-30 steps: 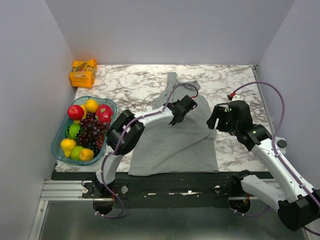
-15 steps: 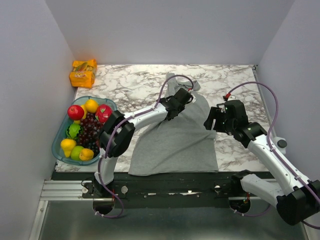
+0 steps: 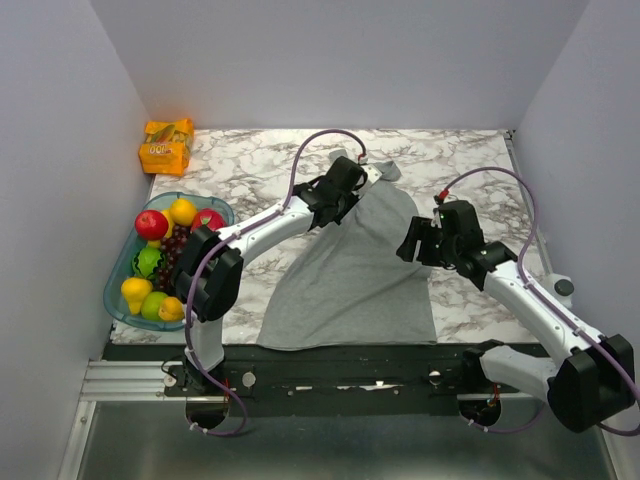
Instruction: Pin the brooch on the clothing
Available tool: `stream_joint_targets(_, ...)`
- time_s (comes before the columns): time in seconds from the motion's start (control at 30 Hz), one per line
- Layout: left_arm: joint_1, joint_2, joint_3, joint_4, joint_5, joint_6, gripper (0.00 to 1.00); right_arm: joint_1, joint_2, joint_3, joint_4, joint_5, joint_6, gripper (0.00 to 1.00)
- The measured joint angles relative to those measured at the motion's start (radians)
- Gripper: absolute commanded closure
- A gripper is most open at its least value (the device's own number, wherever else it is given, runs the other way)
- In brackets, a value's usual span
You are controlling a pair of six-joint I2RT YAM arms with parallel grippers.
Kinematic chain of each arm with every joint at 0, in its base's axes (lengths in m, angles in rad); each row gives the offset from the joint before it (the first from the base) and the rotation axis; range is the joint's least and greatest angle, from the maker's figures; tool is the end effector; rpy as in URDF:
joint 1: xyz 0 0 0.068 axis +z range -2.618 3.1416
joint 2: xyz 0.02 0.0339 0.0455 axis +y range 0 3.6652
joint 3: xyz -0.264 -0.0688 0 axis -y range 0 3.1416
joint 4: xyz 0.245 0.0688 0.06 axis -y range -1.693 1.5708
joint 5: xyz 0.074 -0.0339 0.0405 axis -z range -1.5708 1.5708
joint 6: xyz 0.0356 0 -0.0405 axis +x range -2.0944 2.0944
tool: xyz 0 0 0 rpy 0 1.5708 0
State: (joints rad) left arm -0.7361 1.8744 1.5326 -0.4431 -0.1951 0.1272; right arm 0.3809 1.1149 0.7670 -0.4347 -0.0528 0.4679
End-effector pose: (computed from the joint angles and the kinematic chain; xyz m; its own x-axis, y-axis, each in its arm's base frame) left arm 0.3210 -0.2815 0.2629 -0.4489 0.5746 -0.6844 0.6190 0.7523 0.2257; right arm 0.2149 0.0881 0.2462 -0.7673 0.1779 -0.6161 -0.0671 0.9332 0.3530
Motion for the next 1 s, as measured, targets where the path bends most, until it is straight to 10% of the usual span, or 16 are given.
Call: stream_joint_targets(1.0,0.159,-0.123,-0.054,0.039,0.349,-0.145,1.00,0.089,0.349,0.191,0.278,-0.070,0.075,0.26)
